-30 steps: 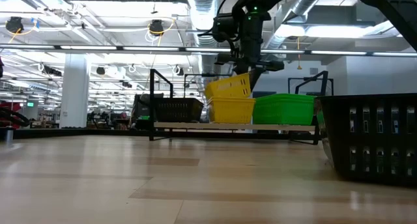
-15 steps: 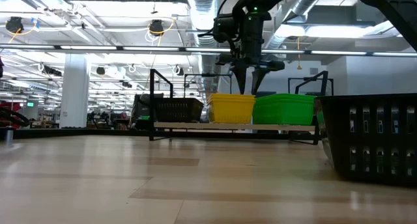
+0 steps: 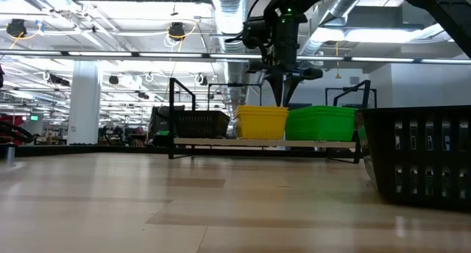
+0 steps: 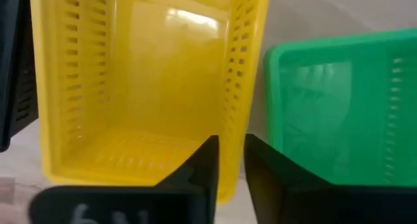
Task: Stack baskets on shelf by color
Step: Stack the yellow bin on top of the yellow bins on the shelf, then adjust the green bin on the shelf
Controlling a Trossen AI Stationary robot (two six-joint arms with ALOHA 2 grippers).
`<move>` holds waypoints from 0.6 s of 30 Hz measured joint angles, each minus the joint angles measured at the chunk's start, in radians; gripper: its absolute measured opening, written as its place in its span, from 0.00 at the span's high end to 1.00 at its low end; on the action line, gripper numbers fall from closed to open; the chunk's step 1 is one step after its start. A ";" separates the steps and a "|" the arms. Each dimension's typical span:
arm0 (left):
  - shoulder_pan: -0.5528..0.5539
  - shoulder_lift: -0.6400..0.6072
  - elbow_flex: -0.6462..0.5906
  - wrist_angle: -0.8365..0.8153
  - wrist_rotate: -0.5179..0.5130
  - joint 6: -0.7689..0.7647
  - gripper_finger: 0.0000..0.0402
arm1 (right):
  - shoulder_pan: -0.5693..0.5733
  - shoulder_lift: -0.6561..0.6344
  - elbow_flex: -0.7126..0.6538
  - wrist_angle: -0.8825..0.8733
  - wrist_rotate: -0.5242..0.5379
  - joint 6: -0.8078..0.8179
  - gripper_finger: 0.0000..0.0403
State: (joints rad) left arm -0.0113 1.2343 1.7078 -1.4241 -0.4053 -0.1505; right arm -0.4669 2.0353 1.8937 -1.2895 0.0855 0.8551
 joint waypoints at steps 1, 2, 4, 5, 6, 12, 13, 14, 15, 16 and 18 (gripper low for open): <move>0.000 0.000 0.000 0.000 0.000 0.000 1.00 | -0.001 -0.001 0.008 -0.009 0.004 -0.001 0.82; 0.000 0.000 0.000 0.000 0.000 0.000 1.00 | -0.001 -0.002 0.016 -0.018 0.013 -0.004 0.85; 0.000 0.000 0.000 0.000 0.000 0.000 1.00 | -0.001 -0.001 0.041 -0.041 0.018 -0.026 0.90; 0.000 0.000 0.000 0.000 0.000 0.000 1.00 | -0.001 -0.001 0.057 -0.056 0.018 -0.043 0.92; 0.000 0.000 0.000 0.000 0.000 0.000 1.00 | -0.001 -0.001 0.077 -0.079 0.018 -0.063 0.94; 0.000 0.000 0.000 0.000 0.000 0.000 1.00 | 0.025 -0.003 0.156 -0.285 0.018 -0.117 0.95; 0.000 0.000 0.000 0.000 0.000 0.000 1.00 | 0.033 -0.004 0.151 -0.283 0.019 -0.133 0.93; 0.000 0.000 0.000 0.000 0.000 0.000 1.00 | 0.040 -0.005 0.144 -0.282 0.013 -0.147 0.91; 0.000 0.000 0.000 0.000 0.000 0.000 1.00 | 0.045 -0.005 0.141 -0.279 0.002 -0.158 0.88; 0.000 0.000 0.000 0.000 0.000 0.000 1.00 | 0.049 -0.004 0.141 -0.276 -0.001 -0.171 0.85; 0.000 0.000 0.000 0.000 0.000 0.000 1.00 | 0.060 0.003 0.144 -0.278 -0.009 -0.182 0.80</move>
State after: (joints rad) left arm -0.0115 1.2343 1.7077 -1.4239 -0.4057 -0.1501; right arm -0.4067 2.0378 2.0373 -1.5679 0.0770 0.6726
